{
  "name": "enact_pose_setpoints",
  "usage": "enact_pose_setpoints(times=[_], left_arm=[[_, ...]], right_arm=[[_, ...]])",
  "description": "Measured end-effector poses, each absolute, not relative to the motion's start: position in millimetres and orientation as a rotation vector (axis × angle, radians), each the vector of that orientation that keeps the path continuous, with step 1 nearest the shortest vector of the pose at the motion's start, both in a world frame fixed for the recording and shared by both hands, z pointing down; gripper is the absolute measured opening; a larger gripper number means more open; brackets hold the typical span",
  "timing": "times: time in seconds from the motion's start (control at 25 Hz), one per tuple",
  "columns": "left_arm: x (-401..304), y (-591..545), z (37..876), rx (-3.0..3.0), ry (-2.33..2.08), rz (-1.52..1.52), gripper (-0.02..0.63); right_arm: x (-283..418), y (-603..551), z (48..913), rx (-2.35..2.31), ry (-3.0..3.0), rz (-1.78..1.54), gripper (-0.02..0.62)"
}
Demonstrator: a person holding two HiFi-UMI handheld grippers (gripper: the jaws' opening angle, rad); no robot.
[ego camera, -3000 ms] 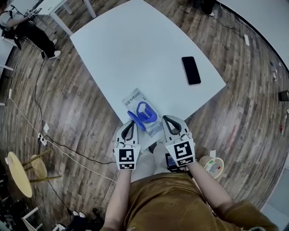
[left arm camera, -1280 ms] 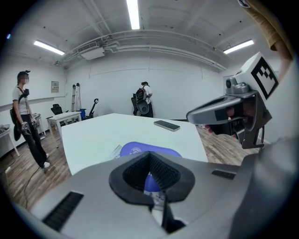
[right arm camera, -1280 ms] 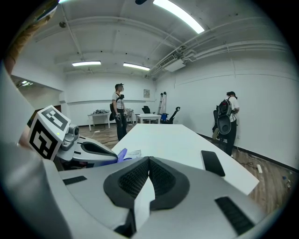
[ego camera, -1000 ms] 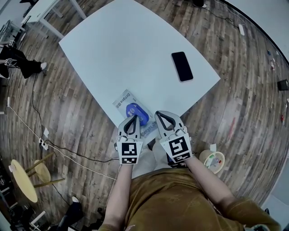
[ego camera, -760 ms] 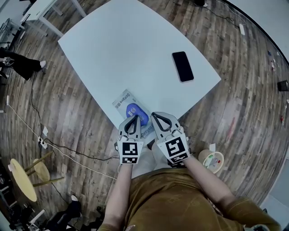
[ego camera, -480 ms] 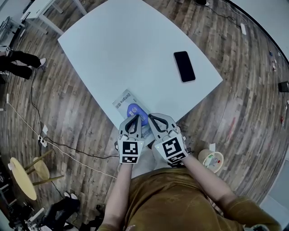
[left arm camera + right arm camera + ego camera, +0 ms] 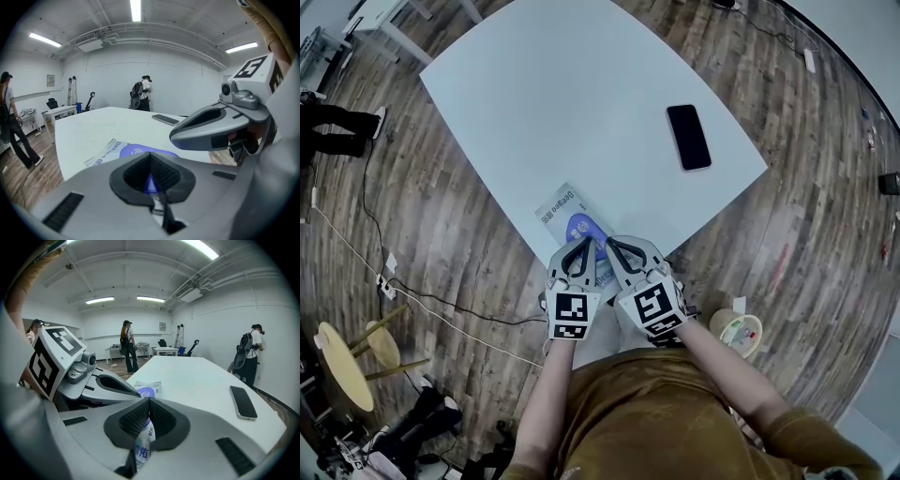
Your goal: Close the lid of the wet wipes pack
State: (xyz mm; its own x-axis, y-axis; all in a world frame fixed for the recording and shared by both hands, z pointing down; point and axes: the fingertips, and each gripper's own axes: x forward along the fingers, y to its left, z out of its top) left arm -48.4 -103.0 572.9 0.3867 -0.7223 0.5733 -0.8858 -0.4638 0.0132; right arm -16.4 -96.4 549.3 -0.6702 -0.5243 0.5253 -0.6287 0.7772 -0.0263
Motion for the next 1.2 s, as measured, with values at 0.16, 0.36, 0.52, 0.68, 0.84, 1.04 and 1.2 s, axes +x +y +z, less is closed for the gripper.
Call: enact_pose_setpoints(times=[0.16,0.36,0.52,0.68,0.84,1.04,1.2], left_arm=[[-47.5,-104.2,574.3,2.329,-1.395,0.725,0.006],[-47.8,-104.2,575.4,2.329,-1.391,0.719,0.006],[-49.1,-104.1,577.4,2.315,-1.39,0.714,0.006],[-48.9,-104.3,578.2,2.307,-1.388,0.708,0.007],[-50.0,-104.4,581.5,2.308,-1.375,0.711,0.006],[-49.1,-105.4,585.0,2.309,-1.366,0.72,0.006],[-51.5,-105.8,589.0,2.309,-1.359,0.728,0.006]], right_arm=[[-16.5,-95.3,556.3,0.847,-2.454,0.289,0.008],[-17.0,-97.6,564.6,0.858,-2.433,0.323,0.008],[-21.3,-98.5,569.0,0.846,-2.423,0.323,0.008],[-20.7,-98.1,577.6,0.845,-2.388,0.339,0.008],[-21.1,-99.2,583.6,0.845,-2.366,0.344,0.008],[-20.6,-100.5,591.0,0.842,-2.341,0.353,0.008],[-23.9,-101.2,596.0,0.833,-2.321,0.364,0.008]])
